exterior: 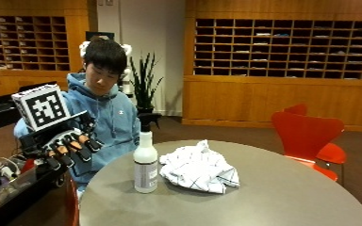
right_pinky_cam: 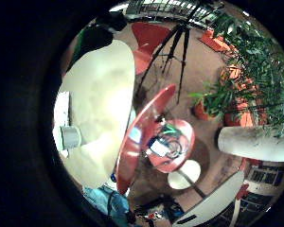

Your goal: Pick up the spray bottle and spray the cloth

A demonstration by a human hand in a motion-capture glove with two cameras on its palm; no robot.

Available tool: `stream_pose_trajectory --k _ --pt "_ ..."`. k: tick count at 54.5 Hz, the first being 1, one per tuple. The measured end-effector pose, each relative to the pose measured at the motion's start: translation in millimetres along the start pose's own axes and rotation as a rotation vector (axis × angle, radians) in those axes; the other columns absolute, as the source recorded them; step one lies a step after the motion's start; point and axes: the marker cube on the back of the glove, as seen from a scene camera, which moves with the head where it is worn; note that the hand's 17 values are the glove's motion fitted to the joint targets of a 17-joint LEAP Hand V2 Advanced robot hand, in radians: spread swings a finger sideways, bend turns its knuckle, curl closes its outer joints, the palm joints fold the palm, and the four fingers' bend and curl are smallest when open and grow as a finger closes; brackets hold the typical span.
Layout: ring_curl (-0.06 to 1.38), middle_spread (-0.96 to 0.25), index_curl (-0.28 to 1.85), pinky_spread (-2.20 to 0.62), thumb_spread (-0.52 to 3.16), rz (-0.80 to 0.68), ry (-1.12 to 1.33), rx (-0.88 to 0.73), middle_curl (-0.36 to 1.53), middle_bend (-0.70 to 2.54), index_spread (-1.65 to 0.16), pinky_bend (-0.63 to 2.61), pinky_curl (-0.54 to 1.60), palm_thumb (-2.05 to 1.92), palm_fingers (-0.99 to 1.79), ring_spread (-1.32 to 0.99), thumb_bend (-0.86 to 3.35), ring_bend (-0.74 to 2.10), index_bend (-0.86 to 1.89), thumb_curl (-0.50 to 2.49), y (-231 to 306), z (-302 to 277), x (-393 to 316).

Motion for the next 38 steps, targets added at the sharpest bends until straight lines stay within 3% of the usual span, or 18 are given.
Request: stream_pose_trajectory --k 26,38 --pt "0.30 -0.04 0.18 0.21 1.10 -0.073 -0.250 0.039 0.31 0.19 -0.39 0.48 0.37 0.47 0.23 0.05 -0.03 0.38 0.08 0.30 75 25 -28" --pt "0.31 0.00 0.17 0.22 1.04 -0.096 -0.530 0.080 0.31 0.18 -0.35 0.54 0.38 0.38 0.15 0.08 -0.05 0.41 0.12 0.28 87 48 -61"
